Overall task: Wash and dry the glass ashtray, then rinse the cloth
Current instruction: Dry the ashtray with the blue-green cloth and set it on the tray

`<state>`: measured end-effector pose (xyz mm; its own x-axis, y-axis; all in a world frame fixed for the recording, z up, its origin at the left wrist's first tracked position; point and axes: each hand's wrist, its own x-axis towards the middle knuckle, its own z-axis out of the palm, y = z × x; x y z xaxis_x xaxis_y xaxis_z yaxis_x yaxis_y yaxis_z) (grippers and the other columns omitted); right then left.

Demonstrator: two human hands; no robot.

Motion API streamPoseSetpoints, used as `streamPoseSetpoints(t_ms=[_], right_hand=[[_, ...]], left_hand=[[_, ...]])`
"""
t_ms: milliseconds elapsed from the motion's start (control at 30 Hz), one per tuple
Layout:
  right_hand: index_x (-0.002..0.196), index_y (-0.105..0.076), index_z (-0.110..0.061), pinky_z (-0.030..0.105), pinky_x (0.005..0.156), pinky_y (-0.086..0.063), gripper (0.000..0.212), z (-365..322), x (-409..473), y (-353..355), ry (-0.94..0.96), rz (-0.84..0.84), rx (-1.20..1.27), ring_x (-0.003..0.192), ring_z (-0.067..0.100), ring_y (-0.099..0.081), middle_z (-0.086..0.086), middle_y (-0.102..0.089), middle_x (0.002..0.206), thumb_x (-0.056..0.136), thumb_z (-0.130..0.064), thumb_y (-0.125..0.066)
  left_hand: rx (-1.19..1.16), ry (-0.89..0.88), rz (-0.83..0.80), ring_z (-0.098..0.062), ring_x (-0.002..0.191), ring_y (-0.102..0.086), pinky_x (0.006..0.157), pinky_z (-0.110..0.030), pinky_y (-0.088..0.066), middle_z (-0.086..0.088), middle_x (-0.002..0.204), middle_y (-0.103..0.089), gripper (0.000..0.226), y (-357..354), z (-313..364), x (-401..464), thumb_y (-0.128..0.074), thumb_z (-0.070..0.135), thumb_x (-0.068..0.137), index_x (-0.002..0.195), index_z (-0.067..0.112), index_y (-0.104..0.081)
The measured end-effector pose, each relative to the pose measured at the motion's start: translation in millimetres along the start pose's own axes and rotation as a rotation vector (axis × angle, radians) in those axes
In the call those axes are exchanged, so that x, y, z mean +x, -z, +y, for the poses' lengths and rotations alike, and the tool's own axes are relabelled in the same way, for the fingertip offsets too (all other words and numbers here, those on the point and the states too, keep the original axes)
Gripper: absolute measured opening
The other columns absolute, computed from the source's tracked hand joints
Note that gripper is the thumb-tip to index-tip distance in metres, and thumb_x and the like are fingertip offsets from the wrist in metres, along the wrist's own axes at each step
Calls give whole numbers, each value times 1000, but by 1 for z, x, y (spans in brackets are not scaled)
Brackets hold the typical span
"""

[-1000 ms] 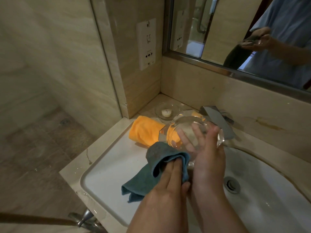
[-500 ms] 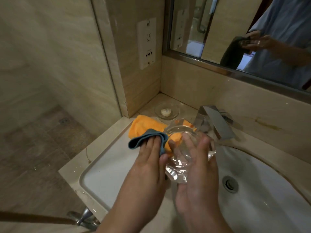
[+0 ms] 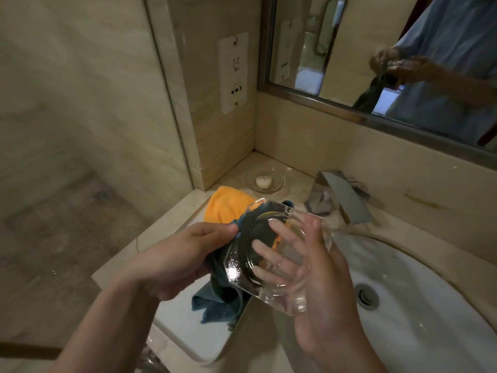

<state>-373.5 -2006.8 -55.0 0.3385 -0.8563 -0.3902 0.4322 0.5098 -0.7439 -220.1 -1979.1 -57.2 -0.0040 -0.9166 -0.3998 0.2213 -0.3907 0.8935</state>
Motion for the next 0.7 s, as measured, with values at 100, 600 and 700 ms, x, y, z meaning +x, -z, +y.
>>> streamPoseSetpoints(t_ms=[100, 600, 700], right_hand=[[97, -63, -24, 39, 58, -60, 39, -2, 2, 0, 3, -26, 34, 83, 27, -73, -2, -75, 100, 73, -49, -46], [116, -53, -23, 27, 80, -51, 25, 0, 24, -5, 278, 155, 148, 95, 10, -70, -5, -69, 106, 91, -25, -53], [107, -53, -15, 33, 73, -60, 23, 0, 21, 3, 195, 108, 87, 87, 19, -73, 3, -73, 102, 86, -10, -61]], left_hand=[[-226, 7, -1, -15, 61, -69, 54, -21, -55, -9, 72, -73, 33, -4, -1, -2, -49, 25, 75, 72, 9, -77], [-760, -71, 392, -24, 92, -69, 94, -39, -45, -16, 95, -74, 36, -78, -22, -9, -36, 20, 96, 95, 2, -67], [-598, -190, 437, -17, 85, -71, 81, -32, -48, -11, 90, -75, 41, -76, -17, -14, -34, 22, 97, 92, 7, -71]])
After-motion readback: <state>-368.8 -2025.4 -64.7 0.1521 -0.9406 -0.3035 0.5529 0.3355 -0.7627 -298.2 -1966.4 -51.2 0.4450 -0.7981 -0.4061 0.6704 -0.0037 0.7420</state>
